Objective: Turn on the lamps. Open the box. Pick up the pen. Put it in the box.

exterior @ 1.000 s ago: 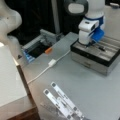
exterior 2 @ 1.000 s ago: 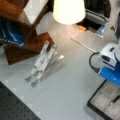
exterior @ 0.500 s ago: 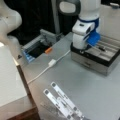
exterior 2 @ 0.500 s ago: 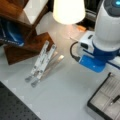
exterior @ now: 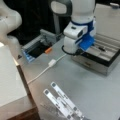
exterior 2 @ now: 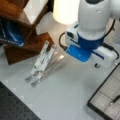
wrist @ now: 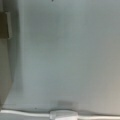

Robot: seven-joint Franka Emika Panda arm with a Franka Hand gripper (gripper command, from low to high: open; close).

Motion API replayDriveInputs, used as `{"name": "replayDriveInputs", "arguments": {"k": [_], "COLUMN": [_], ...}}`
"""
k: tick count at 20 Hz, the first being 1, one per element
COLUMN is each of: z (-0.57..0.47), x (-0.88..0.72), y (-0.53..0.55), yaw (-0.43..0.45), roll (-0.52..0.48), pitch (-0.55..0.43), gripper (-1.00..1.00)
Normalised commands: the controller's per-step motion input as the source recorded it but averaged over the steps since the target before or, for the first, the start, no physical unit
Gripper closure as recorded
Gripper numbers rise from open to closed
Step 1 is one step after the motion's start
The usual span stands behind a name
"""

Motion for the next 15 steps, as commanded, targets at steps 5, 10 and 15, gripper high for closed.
{"name": "replayDriveInputs", "arguments": {"k": [5,10,15], "z": [0.03,0.05,0.02], "x": [-0.10,-0.13,-0.11], "y": [-0.18,-0.10,-0.10], "yaw": [-0.003,0.020,0.032], "roll": [0.134,0.090,0.092], "pitch": [-0.010,-0.008,0.005], "gripper": [-1.00,-1.00,-1.00]}}
